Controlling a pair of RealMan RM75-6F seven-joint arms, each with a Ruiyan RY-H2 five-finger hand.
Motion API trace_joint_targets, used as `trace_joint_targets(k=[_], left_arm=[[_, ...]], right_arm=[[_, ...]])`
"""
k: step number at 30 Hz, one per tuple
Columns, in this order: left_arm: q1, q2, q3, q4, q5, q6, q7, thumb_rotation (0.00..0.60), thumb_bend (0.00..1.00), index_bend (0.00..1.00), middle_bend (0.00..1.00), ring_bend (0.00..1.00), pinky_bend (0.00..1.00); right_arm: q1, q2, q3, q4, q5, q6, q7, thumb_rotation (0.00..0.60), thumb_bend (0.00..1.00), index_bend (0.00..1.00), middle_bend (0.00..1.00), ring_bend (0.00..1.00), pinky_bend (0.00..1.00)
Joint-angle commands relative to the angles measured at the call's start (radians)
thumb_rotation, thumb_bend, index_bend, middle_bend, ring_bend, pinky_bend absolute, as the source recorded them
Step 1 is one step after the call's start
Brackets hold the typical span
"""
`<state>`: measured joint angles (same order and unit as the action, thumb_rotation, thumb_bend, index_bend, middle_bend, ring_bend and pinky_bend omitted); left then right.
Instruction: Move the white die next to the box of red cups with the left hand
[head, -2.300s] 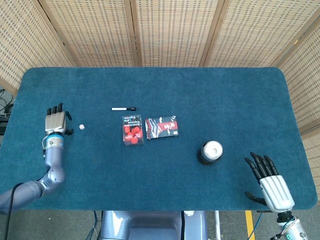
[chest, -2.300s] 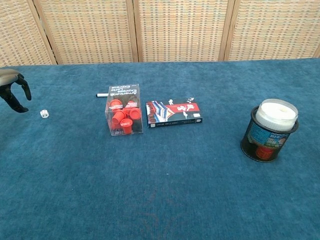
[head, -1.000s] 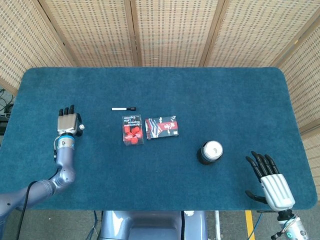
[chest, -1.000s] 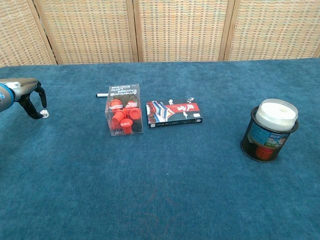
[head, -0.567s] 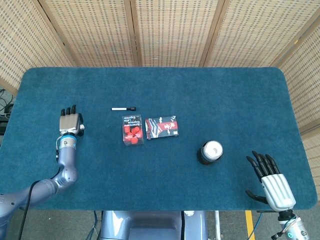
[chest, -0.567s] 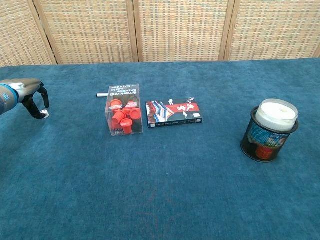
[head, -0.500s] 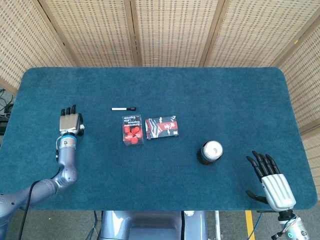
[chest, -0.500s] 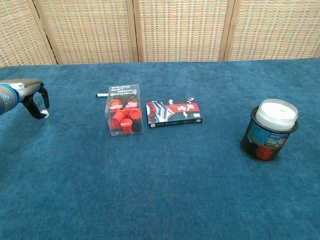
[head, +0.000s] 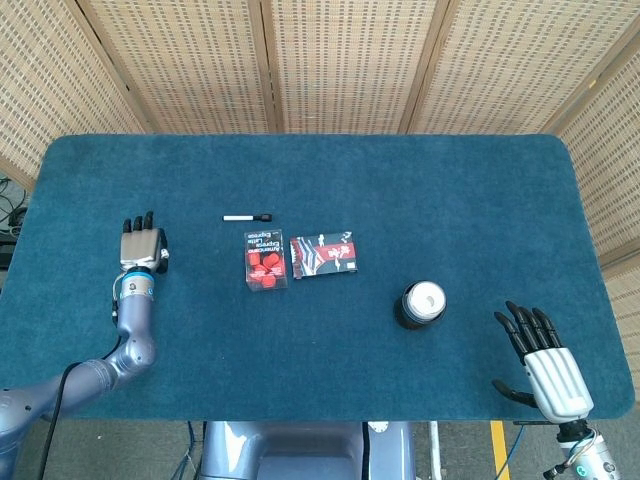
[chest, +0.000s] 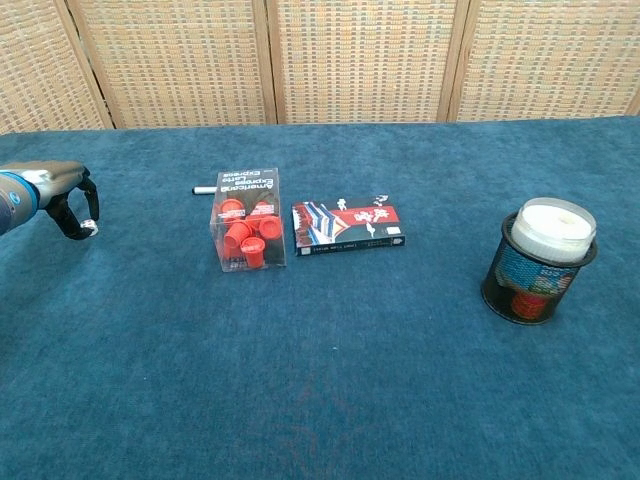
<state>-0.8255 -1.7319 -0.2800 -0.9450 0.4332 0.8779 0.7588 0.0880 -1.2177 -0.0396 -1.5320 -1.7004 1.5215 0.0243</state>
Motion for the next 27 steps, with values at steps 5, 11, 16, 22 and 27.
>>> trace_joint_targets(k=[5, 11, 16, 22, 27], left_arm=[[0.000, -0.001, 0.001, -0.004, 0.002, 0.001, 0.007, 0.600, 0.41, 0.43, 0.00, 0.00, 0.00], [0.003, -0.002, 0.004, -0.007, 0.005, 0.003, 0.012, 0.600, 0.41, 0.45, 0.00, 0.00, 0.00], [0.005, 0.001, 0.004, -0.010, 0.007, 0.005, 0.015, 0.600, 0.42, 0.47, 0.00, 0.00, 0.00], [0.007, 0.001, 0.007, -0.011, 0.006, 0.003, 0.021, 0.600, 0.43, 0.49, 0.00, 0.00, 0.00], [0.007, 0.005, 0.006, -0.017, 0.014, 0.006, 0.017, 0.600, 0.43, 0.50, 0.00, 0.00, 0.00]], right_arm=[[-0.001, 0.001, 0.001, 0.000, 0.001, 0.003, 0.002, 0.600, 0.18, 0.02, 0.00, 0.00, 0.00], [-0.002, 0.002, 0.003, 0.002, 0.001, 0.007, 0.005, 0.600, 0.18, 0.02, 0.00, 0.00, 0.00], [-0.002, 0.001, 0.003, 0.003, 0.001, 0.007, 0.006, 0.600, 0.18, 0.02, 0.00, 0.00, 0.00], [-0.003, 0.001, 0.004, 0.003, 0.001, 0.009, 0.007, 0.600, 0.18, 0.02, 0.00, 0.00, 0.00], [-0.002, 0.001, 0.005, 0.003, 0.003, 0.007, 0.006, 0.600, 0.18, 0.02, 0.00, 0.00, 0.00]])
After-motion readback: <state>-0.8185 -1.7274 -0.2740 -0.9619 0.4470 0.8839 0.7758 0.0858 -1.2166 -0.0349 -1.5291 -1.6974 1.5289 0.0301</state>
